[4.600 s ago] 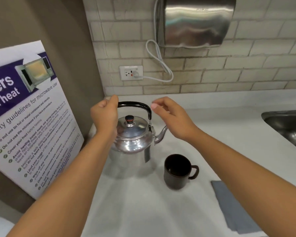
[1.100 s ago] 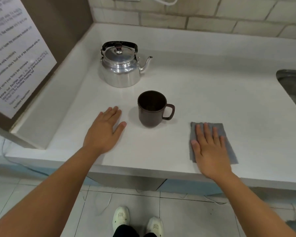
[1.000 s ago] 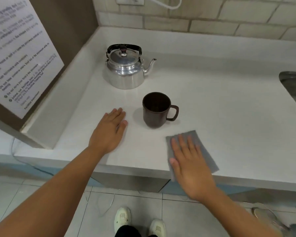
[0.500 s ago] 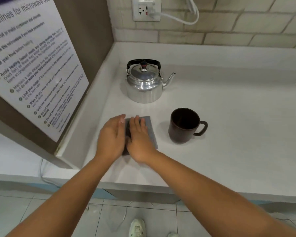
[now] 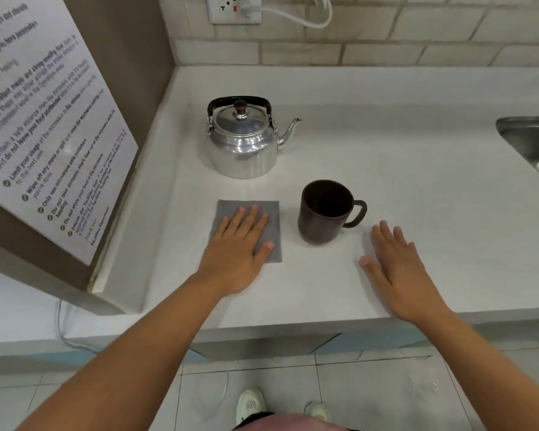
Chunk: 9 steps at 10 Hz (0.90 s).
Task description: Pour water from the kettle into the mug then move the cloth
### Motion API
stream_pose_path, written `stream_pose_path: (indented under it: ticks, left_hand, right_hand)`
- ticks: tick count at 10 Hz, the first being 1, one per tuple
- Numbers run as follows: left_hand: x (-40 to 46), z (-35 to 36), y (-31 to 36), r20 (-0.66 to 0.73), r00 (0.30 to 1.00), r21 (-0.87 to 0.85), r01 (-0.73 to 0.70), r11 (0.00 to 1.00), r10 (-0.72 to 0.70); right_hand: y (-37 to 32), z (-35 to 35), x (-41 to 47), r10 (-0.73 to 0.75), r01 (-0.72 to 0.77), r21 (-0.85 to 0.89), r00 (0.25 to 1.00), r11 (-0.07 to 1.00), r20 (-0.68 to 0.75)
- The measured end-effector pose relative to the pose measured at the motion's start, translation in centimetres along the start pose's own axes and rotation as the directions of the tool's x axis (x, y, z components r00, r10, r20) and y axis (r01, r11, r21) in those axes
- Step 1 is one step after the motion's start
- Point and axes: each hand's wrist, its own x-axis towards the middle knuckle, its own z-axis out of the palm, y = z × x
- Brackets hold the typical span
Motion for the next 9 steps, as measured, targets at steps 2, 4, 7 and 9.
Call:
stream_pose_path:
  ticks: [2, 4, 7, 9]
  left_hand:
    - [-3.7, -0.2, 1.5, -0.004, 0.993, 0.035, 0.120, 0.992, -0.120]
    - [-6.8, 0.1, 2.2, 0.014, 0.999, 0.025, 0.033, 0.999, -0.034]
    - [-7.7, -1.5, 2.8, 0.107, 0.990, 0.002, 0.092, 0.996, -0.091]
    - [-2.2, -10.7, 2.2, 0.283, 0.946, -0.050, 0.181, 0.982, -0.160]
  right_hand:
    - [0.9, 1.6, 1.4, -0.015, 0.017, -0.058, 0.999, 0.998, 0.036]
    - [1.2, 1.6, 1.4, -0.032, 0.036, -0.074, 0.998, 0.997, 0.053]
    - [1.3, 1.4, 1.3, -0.042, 0.046, -0.049, 0.997, 0.998, 0.066]
    - [0.7, -4.0, 4.2, 0.003, 0.031, -0.188, 0.983, 0.982, 0.182]
